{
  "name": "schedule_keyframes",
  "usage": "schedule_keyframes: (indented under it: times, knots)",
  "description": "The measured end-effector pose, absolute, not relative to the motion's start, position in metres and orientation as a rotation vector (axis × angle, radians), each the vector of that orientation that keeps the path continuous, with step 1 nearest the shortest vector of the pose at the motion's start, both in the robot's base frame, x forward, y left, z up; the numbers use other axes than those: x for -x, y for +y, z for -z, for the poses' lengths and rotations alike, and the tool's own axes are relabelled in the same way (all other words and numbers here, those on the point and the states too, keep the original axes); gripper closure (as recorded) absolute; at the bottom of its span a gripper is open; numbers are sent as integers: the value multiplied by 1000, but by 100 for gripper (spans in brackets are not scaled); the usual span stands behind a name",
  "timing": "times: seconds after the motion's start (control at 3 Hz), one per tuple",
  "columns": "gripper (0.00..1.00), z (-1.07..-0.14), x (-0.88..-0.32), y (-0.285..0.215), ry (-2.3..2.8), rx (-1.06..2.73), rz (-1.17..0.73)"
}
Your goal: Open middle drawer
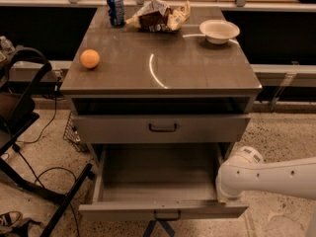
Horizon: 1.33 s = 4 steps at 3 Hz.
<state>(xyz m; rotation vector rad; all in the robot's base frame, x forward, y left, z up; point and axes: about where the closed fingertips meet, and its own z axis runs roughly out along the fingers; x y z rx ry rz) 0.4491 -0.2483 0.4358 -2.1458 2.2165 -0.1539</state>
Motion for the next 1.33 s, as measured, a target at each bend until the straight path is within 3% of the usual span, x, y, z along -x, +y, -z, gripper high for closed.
schedule_keyframes:
  times: [0.33,1.0,1.33]
  knots:
    - [100,-446,-436,-248,2186,2236,70]
    - [100,-463,-514,-188,1854,2142,-10]
    - [100,-447,-528,-169,1806,2083,-77]
